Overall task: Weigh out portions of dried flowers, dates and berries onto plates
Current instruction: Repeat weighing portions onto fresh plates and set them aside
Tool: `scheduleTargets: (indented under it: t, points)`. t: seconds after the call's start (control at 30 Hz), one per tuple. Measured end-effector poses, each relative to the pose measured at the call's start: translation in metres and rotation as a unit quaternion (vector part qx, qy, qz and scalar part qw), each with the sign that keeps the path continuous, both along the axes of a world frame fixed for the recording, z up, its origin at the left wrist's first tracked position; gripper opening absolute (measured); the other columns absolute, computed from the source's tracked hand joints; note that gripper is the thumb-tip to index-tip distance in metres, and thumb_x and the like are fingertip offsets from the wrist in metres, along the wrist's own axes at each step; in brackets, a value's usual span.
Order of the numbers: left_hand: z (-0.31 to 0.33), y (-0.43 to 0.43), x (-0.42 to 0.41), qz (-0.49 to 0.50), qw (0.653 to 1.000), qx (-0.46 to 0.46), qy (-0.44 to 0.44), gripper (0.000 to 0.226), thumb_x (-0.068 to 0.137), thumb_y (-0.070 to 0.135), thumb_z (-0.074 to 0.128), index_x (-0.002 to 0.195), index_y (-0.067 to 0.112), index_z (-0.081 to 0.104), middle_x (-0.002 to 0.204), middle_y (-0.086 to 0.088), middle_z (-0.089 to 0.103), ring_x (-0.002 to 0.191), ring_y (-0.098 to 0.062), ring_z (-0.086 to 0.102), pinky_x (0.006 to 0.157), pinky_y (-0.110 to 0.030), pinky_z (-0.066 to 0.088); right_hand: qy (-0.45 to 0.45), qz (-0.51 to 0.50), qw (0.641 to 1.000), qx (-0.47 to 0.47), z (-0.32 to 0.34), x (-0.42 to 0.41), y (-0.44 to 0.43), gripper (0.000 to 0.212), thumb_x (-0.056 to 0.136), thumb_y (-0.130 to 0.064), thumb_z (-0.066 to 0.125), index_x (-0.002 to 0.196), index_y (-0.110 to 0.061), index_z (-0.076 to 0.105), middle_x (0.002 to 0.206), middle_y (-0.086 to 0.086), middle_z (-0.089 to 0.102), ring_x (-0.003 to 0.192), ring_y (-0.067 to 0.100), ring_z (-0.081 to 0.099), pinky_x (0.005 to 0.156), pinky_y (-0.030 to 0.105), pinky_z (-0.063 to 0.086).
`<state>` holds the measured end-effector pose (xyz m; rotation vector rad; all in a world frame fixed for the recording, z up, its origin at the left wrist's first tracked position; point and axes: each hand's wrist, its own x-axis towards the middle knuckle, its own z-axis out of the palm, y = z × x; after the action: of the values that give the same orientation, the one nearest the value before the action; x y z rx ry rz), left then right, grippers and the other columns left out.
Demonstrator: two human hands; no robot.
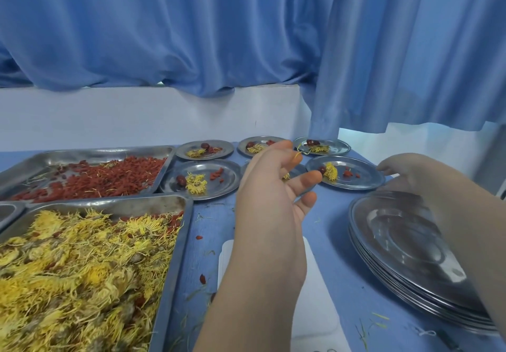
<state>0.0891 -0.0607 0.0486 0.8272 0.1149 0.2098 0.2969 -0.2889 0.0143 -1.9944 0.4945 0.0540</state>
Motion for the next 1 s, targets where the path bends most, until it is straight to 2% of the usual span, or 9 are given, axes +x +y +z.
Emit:
scheduleTargets:
  t: [0.07, 0.17, 0.23, 0.33, 0.5, 0.7, 0.8, 0.9, 1.0]
  points:
    - [0.000, -0.001, 0.000, -0.005, 1.000, 0.001, 0.002, 0.014, 0.088, 0.014, 0.055, 0.092, 0.019, 0.067, 0.083, 0.001, 0.066, 0.055, -0.014, 0.062, 0.053, -0.023, 0.044, 0.009, 0.017, 0.999, -0.042, 0.003, -0.002, 0.002, 0.035, 0.093, -0.002, 0.050, 0.127, 0.007, 0.048, 0.115, 0.023, 0.052, 0.063, 0.030, 0.049, 0.044, 0.029, 0.049]
    - [0.002, -0.003, -0.002, -0.011, 1.000, 0.003, 0.005, 0.014, 0.089, 0.015, 0.055, 0.091, 0.019, 0.068, 0.084, 0.001, 0.067, 0.054, -0.013, 0.062, 0.052, -0.024, 0.045, -0.009, 0.013, 0.991, -0.136, 0.007, -0.010, 0.006, 0.009, 0.090, -0.009, 0.058, 0.085, 0.000, 0.056, 0.085, 0.016, 0.053, 0.059, 0.027, 0.047, 0.059, 0.032, 0.046]
    - [0.003, -0.005, -0.004, -0.015, 1.000, 0.005, 0.002, 0.012, 0.090, 0.016, 0.056, 0.091, 0.019, 0.067, 0.086, 0.001, 0.067, 0.054, -0.013, 0.061, 0.053, -0.024, 0.045, -0.049, 0.027, 0.983, -0.174, 0.012, -0.015, 0.010, 0.019, 0.089, -0.012, 0.058, 0.072, -0.008, 0.051, 0.082, 0.014, 0.054, 0.065, 0.029, 0.055, 0.068, 0.036, 0.052]
    - [0.007, -0.006, -0.007, -0.015, 1.000, 0.015, -0.011, 0.010, 0.091, 0.018, 0.056, 0.091, 0.020, 0.066, 0.088, 0.000, 0.066, 0.056, -0.013, 0.061, 0.056, -0.024, 0.046, -0.112, 0.059, 0.951, -0.283, 0.019, -0.035, 0.023, 0.020, 0.086, -0.016, 0.053, 0.082, 0.000, 0.065, 0.095, 0.018, 0.065, 0.088, 0.035, 0.064, 0.080, 0.037, 0.055]
    - [0.014, -0.002, -0.015, -0.019, 0.999, 0.043, -0.025, 0.010, 0.091, 0.020, 0.055, 0.091, 0.020, 0.065, 0.081, 0.001, 0.063, 0.060, -0.014, 0.061, 0.054, -0.023, 0.046, -0.250, 0.110, 0.918, -0.287, 0.019, -0.097, 0.035, 0.010, 0.082, -0.024, 0.059, 0.086, -0.021, 0.068, 0.092, -0.003, 0.066, 0.088, 0.019, 0.058, 0.066, 0.026, 0.040]
    - [0.022, 0.009, -0.027, -0.029, 0.999, 0.041, -0.021, 0.009, 0.090, 0.020, 0.056, 0.095, 0.017, 0.063, 0.088, -0.002, 0.063, 0.064, -0.016, 0.061, 0.058, -0.025, 0.043, -0.284, 0.150, 0.875, -0.363, -0.008, -0.180, 0.037, 0.023, 0.088, -0.037, 0.054, 0.100, -0.021, 0.066, 0.103, -0.001, 0.065, 0.098, 0.022, 0.058, 0.084, 0.036, 0.047]
    - [0.018, 0.015, -0.037, -0.022, 0.998, 0.055, -0.022, 0.008, 0.089, 0.020, 0.057, 0.094, 0.018, 0.063, 0.085, 0.000, 0.063, 0.063, -0.015, 0.061, 0.055, -0.023, 0.044, -0.288, 0.154, 0.856, -0.399, -0.027, -0.205, 0.031, 0.025, 0.091, -0.040, 0.048, 0.093, -0.021, 0.063, 0.097, -0.002, 0.064, 0.096, 0.024, 0.057, 0.078, 0.037, 0.048]
    - [0.009, 0.028, -0.050, -0.012, 0.996, 0.092, -0.015, 0.008, 0.091, 0.020, 0.056, 0.089, 0.019, 0.063, 0.083, 0.001, 0.063, 0.060, -0.013, 0.060, 0.056, -0.024, 0.043, -0.290, 0.184, 0.833, -0.434, -0.042, -0.218, 0.025, 0.029, 0.094, -0.033, 0.043, 0.068, -0.022, 0.044, 0.071, -0.005, 0.052, 0.076, 0.024, 0.053, 0.064, 0.036, 0.043]
    - [-0.006, 0.050, -0.065, 0.014, 0.993, 0.117, 0.004, 0.010, 0.092, 0.021, 0.055, 0.090, 0.020, 0.065, 0.087, 0.001, 0.064, 0.062, -0.012, 0.061, 0.059, -0.025, 0.043, -0.279, 0.224, 0.830, -0.427, -0.044, -0.221, 0.021, 0.036, 0.095, -0.036, 0.043, 0.064, -0.019, 0.040, 0.063, -0.004, 0.049, 0.067, 0.022, 0.050, 0.061, 0.038, 0.042]
